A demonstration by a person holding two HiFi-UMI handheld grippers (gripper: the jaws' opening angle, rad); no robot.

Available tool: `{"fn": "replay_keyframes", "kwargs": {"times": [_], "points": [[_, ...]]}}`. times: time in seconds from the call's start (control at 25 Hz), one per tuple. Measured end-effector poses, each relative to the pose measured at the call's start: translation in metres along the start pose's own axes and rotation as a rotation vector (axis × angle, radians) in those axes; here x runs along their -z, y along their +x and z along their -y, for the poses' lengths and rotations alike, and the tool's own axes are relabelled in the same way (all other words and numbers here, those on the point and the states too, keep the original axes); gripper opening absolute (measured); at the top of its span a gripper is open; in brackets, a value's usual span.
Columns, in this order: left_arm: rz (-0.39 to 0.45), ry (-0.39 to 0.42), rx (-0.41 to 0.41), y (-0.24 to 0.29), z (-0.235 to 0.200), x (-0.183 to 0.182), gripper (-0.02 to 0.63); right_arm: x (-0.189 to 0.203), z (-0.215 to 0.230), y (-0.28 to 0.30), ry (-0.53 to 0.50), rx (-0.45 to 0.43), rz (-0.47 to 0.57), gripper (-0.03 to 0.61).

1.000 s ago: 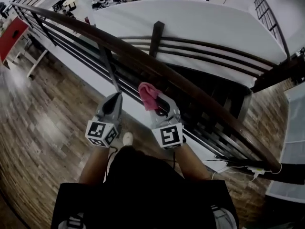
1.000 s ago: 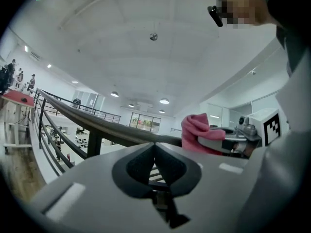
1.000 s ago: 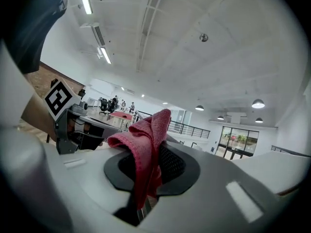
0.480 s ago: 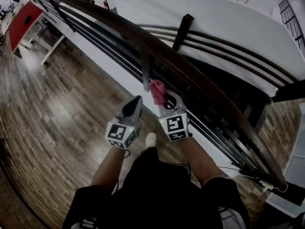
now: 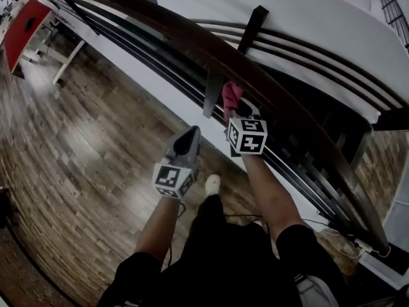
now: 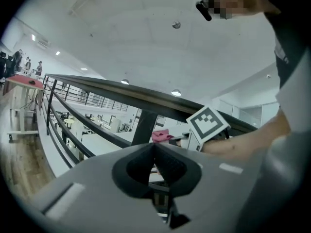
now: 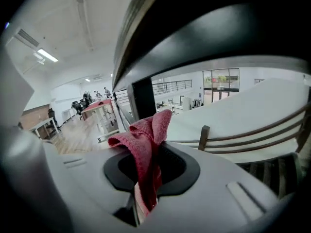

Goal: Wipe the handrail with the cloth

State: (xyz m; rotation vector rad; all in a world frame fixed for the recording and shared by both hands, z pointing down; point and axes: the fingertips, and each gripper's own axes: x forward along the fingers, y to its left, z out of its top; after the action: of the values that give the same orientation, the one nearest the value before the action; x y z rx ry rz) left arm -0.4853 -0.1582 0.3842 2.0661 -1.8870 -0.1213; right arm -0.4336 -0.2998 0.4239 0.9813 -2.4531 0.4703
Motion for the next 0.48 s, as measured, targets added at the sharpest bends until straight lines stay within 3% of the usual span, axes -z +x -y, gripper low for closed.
{"fn": "replay_keyframes", "kwargs": {"times": [0.24, 0.48], "points": [[-0.012, -0.024, -0.02, 0.015, -0.013, 0.013, 0.0, -0.008, 0.004, 0.016, -0.033, 0.05, -0.014, 0.051], [-0.056, -0.021, -0.034, 0.024, -0.016, 0.018, 0.0, 0.007, 0.005, 0.033, -0.27, 0.085, -0.17, 0.051]]}}
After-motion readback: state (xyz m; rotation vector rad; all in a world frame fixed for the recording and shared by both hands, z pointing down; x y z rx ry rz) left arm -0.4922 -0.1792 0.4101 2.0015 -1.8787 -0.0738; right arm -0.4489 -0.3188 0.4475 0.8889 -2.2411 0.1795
